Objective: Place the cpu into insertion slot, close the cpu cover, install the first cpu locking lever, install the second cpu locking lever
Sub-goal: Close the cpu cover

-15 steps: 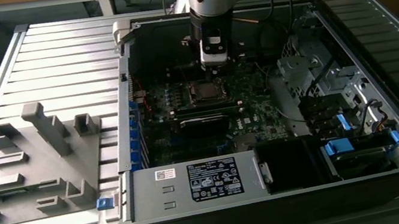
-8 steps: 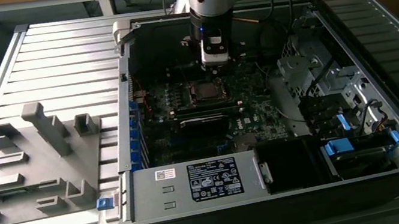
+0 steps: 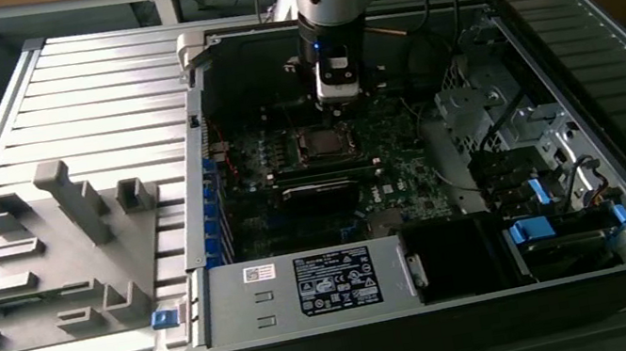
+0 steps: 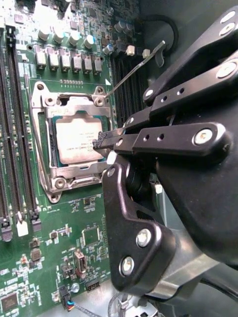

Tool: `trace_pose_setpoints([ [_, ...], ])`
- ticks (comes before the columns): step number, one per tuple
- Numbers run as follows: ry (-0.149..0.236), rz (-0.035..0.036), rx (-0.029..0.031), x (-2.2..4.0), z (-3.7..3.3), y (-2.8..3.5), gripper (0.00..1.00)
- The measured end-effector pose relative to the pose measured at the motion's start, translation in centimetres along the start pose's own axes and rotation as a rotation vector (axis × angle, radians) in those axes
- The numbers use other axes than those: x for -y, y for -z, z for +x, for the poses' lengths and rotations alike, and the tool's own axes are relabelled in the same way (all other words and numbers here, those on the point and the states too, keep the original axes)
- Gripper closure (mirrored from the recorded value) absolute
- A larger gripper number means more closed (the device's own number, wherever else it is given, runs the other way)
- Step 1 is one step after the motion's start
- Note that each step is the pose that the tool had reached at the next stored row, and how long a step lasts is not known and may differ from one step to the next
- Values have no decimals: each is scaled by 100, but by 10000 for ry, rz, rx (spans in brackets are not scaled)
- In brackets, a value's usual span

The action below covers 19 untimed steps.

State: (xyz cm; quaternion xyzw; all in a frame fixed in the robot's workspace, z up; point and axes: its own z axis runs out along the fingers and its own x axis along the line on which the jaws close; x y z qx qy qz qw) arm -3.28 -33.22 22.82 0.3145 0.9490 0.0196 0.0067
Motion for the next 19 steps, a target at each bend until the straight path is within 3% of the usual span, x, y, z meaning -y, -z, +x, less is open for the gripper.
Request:
trace_pose_setpoints([
  [13,2117,-4,-90,0,0,-1,89],
  [19,2269,-4,-96,0,0,-1,89],
])
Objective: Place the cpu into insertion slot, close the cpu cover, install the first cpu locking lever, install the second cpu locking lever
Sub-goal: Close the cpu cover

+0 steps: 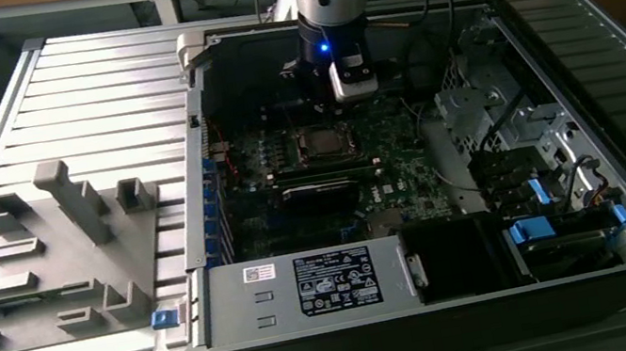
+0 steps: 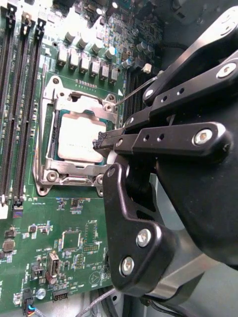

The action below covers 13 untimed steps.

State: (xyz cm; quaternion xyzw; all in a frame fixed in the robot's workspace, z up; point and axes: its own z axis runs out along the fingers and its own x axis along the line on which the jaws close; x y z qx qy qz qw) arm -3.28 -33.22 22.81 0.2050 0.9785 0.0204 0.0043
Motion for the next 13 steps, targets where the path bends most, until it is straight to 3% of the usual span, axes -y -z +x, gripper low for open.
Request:
trace_pose_setpoints([
  [10,16,0,0,0,0,0,89],
  [13,212,0,-9,0,0,-1,89],
])
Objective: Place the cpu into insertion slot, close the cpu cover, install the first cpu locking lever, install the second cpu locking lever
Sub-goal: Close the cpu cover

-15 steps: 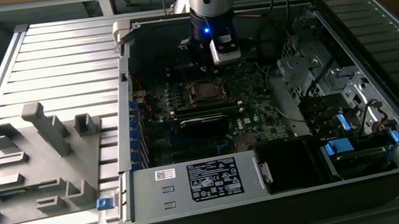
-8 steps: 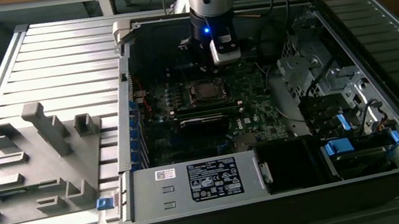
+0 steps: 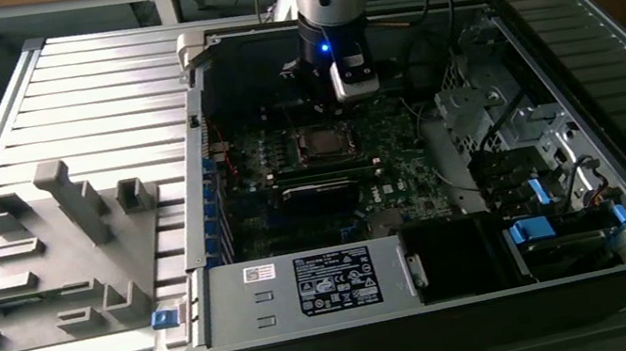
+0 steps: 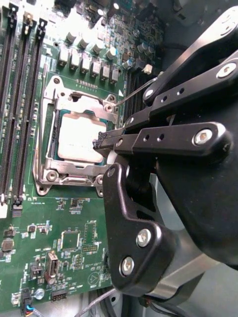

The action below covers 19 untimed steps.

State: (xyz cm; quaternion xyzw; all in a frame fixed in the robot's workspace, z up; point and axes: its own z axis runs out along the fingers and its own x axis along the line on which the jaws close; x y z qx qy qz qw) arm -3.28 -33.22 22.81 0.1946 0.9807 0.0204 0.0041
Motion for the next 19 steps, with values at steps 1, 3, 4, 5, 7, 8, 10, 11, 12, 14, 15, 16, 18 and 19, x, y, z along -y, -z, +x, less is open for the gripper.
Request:
trace_pose_setpoints([
  [1,116,0,-5,0,0,0,89],
  [3,396,-1,-17,0,0,-2,89],
  [4,560,-1,-23,0,0,-3,89],
  [5,730,-1,-31,0,0,-3,89],
  [7,1075,0,-45,0,0,-5,89],
  [8,1246,-1,-52,0,0,-6,89],
  [10,1612,0,-67,0,0,-8,89],
  [11,1790,-1,-74,0,0,-10,89],
  [12,1972,0,-82,0,0,-11,89],
  [14,2223,0,-92,0,0,-11,89],
  [15,2272,-3,-88,1,1,-13,89],
  [16,2320,-13,-67,1,2,-18,89],
  [18,2380,-37,28,4,6,-26,89],
  [19,2399,-52,80,7,9,-30,89],
])
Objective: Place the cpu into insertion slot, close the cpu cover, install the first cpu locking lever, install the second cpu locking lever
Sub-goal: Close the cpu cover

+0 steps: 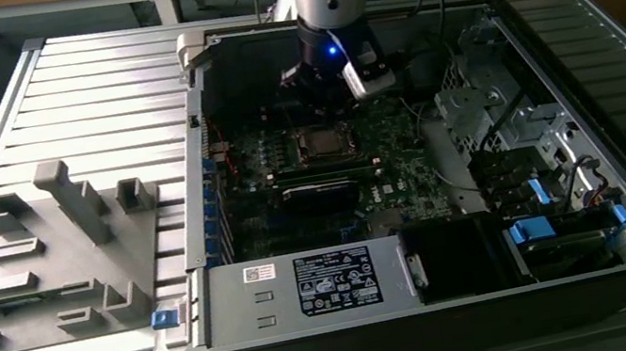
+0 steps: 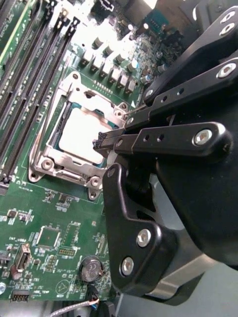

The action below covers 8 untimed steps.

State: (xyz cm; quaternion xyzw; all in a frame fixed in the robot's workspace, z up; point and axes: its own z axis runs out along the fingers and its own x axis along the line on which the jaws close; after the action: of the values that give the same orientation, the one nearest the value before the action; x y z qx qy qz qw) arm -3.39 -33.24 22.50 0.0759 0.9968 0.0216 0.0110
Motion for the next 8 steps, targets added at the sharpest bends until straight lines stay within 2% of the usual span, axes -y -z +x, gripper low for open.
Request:
trace_pose_setpoints([
  [2,12,-5,36,5,8,-2,89],
  [8,14,1,70,25,91,-2,89],
])
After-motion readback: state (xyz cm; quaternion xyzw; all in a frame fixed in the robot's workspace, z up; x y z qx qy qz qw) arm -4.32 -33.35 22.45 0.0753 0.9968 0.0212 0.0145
